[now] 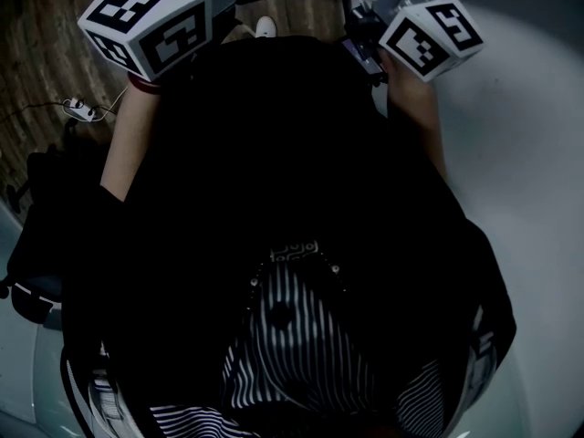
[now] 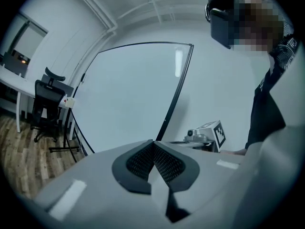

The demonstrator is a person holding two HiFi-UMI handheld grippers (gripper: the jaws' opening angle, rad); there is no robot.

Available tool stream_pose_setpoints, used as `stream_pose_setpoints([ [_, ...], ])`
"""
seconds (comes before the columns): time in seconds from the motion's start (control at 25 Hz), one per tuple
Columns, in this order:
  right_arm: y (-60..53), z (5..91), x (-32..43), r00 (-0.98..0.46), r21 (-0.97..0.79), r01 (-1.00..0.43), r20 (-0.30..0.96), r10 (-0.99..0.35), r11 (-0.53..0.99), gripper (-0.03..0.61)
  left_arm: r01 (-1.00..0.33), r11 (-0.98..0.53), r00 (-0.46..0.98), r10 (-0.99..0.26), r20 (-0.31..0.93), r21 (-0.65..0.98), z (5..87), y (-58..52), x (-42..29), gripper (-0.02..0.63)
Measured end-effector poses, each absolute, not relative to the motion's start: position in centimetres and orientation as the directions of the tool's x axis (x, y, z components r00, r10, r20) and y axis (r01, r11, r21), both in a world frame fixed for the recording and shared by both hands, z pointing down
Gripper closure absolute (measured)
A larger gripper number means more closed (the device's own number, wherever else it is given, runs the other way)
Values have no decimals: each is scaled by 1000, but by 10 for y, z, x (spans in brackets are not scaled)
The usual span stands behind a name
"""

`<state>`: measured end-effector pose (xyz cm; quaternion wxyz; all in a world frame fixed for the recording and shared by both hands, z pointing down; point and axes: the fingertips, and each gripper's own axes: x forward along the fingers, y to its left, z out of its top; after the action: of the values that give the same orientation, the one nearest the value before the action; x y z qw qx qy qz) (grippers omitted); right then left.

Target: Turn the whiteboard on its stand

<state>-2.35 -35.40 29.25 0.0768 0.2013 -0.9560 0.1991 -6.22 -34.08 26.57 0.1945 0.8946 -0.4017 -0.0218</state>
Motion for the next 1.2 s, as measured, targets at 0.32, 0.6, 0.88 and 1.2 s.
stream_pose_setpoints([
  [0.32, -393, 293, -14, -926, -350, -372, 201, -319, 860, 578, -778, -529, 592, -798, 114, 339, 262, -383, -59, 611],
  [0.6, -375, 284, 27, -915, -333, -402, 177, -363, 853, 578, -793, -526, 584, -799, 140, 307, 258, -365, -25, 611],
  [0.88, -392, 295, 63, -875, -277, -480, 218, -432, 833, 578, -769, -565, 622, -770, 144, 298, 255, -376, 2, 611],
  [1.2, -404, 294, 85, -813, -266, -583, 204, -546, 768, 575, -758, -573, 636, -756, 156, 313, 257, -386, 12, 611],
])
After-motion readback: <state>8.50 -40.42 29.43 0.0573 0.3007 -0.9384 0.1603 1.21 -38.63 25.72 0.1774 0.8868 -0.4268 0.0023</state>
